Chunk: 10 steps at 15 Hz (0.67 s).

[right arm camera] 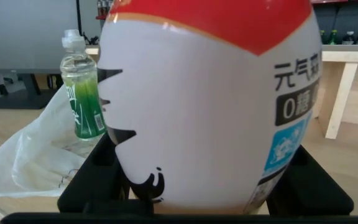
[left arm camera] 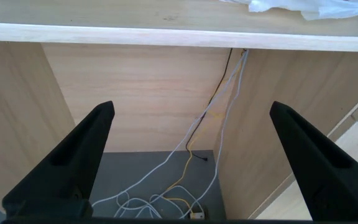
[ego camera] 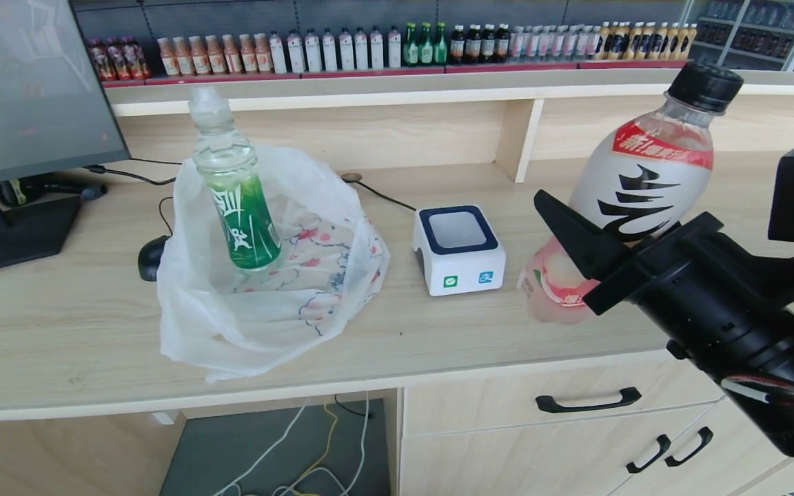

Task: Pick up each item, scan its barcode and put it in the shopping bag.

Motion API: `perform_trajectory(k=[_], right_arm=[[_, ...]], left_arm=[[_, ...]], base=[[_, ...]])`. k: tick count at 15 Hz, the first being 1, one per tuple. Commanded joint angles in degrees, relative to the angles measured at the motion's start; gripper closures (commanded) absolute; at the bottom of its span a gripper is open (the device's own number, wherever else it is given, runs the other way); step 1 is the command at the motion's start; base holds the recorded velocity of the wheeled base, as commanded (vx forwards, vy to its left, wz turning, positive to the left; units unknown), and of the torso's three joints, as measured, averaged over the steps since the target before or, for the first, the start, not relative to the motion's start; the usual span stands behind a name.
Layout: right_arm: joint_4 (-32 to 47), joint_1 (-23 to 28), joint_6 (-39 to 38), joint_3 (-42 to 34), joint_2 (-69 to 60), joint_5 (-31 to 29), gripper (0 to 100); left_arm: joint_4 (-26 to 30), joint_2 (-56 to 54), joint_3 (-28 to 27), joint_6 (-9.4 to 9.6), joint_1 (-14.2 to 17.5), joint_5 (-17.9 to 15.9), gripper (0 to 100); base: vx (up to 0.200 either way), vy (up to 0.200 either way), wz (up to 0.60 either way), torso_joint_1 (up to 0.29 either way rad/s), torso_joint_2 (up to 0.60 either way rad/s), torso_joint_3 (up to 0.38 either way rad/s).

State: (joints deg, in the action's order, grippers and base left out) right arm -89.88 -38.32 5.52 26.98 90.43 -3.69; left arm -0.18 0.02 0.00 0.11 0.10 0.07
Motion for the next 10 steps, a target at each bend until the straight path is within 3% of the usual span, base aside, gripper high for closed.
perform_trajectory(k=[1, 7, 10], right_arm=[[-0.1, 0.0, 0.0, -0.2, -0.9, 0.0, 100], [-0.1, -0.2, -1.0, 0.4, -0.8, 0.0, 100], [-0.1, -0.1, -5.5, 1.2, 0.1, -0.1, 100]], left_arm=[[0.0, 0.0, 0.0, 0.07, -0.1, 0.0, 0], [0.0, 0.0, 0.0, 0.15, -0.1, -0.1, 0], [0.0, 0.0, 0.0, 0.15, -0.1, 0.0, 0]], base=[[0.000, 0.000, 0.00, 0.000, 0.00, 0.000], [0.000, 0.000, 0.00, 0.000, 0.00, 0.000], [0.000, 0.000, 0.00, 0.000, 0.00, 0.000]])
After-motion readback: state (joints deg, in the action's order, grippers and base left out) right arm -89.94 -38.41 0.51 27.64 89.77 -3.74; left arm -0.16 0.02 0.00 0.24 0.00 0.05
